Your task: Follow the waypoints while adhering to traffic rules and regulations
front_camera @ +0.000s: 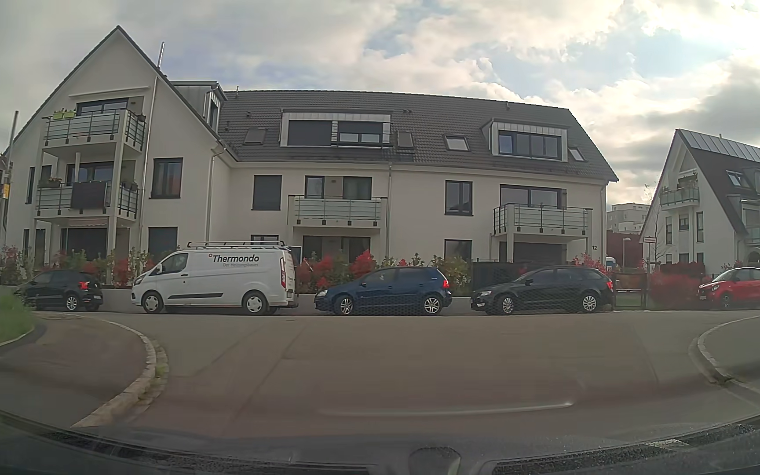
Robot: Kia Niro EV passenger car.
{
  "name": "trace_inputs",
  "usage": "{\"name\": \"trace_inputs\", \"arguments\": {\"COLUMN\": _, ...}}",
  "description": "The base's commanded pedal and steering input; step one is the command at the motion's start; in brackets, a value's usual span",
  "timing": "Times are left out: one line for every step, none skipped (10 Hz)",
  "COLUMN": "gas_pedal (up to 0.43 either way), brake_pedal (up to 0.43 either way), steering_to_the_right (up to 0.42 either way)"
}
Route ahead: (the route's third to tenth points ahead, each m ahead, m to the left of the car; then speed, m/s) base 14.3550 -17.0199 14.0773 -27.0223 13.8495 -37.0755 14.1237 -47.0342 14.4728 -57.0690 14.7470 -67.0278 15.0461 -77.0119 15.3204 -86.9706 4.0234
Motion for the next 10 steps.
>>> {"name": "trace_inputs", "arguments": {"gas_pedal": 0.000, "brake_pedal": 0.000, "steering_to_the_right": 0.156}}
{"name": "trace_inputs", "arguments": {"gas_pedal": 0.000, "brake_pedal": 0.000, "steering_to_the_right": 0.157}}
{"name": "trace_inputs", "arguments": {"gas_pedal": 0.000, "brake_pedal": 0.000, "steering_to_the_right": 0.157}}
{"name": "trace_inputs", "arguments": {"gas_pedal": 0.000, "brake_pedal": 0.000, "steering_to_the_right": 0.163}}
{"name": "trace_inputs", "arguments": {"gas_pedal": 0.000, "brake_pedal": 0.000, "steering_to_the_right": 0.175}}
{"name": "trace_inputs", "arguments": {"gas_pedal": 0.000, "brake_pedal": 0.000, "steering_to_the_right": 0.194}}
{"name": "trace_inputs", "arguments": {"gas_pedal": 0.000, "brake_pedal": 0.000, "steering_to_the_right": 0.206}}
{"name": "trace_inputs", "arguments": {"gas_pedal": 0.000, "brake_pedal": 0.000, "steering_to_the_right": 0.215}}
{"name": "trace_inputs", "arguments": {"gas_pedal": 0.000, "brake_pedal": 0.000, "steering_to_the_right": 0.221}}
{"name": "trace_inputs", "arguments": {"gas_pedal": 0.000, "brake_pedal": 0.000, "steering_to_the_right": 0.230}}
